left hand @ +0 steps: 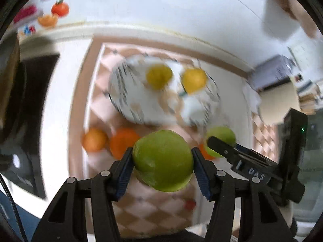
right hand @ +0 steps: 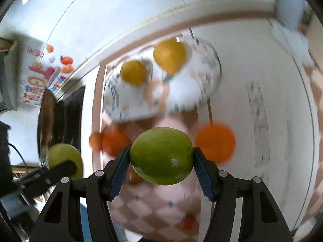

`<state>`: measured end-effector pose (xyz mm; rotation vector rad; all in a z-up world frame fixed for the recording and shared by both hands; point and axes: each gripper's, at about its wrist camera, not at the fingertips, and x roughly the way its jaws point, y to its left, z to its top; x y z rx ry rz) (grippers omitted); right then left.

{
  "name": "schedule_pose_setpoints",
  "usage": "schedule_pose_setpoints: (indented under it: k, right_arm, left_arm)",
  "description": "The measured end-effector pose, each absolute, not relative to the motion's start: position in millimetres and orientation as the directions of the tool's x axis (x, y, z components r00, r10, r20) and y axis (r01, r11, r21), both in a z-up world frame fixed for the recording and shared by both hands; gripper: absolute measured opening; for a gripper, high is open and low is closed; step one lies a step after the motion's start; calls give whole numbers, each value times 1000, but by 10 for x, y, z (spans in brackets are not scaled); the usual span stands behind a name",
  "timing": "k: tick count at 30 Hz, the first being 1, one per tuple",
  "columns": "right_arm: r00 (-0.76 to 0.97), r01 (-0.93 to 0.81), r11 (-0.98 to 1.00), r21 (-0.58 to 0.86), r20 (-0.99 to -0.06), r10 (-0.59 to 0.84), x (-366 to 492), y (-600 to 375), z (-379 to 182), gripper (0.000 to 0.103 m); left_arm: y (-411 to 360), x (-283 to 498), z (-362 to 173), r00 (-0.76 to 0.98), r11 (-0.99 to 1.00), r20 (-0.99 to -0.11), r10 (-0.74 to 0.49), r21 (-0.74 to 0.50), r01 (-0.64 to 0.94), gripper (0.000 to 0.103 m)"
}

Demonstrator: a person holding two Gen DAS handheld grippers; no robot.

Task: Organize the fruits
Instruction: 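Lower both green apples onto the plate beside the citrus and open both tools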

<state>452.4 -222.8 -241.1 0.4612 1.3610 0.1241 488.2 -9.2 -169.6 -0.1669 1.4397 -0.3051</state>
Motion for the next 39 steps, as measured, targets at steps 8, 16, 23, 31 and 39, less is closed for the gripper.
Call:
schedule_pose_setpoints:
  k: [8,16,23,31,39]
  right_arm:
    - [160,122,957,263,-957,243,5266,-2138,-2777,65]
    - [104,96,968,231,-970,221,5486,-2089,-3012,65]
    - [76,101,968,228,-972,221,5534,-2060,-3124,65]
    - [67,155,958,241,-970,233,5549,-2085,-3144,70]
    - [74,166,962,216,-976,206,5511,-2217,-2943,92]
  left_arm:
    - [-11,5848,-2274,44,980,-980,-193,-191,52,54]
    - [-77,6307,-2682,-26,987,-988,-155,-156,44,54]
    - [-89,6432,-2870,-47,991,-992,-119,-121,49,55]
    - [-97,6441,-2914,-61,994,-994,-94,-97,49,58]
    - [79,6324,-2857,-49,994,-993,-108,-108,0,84]
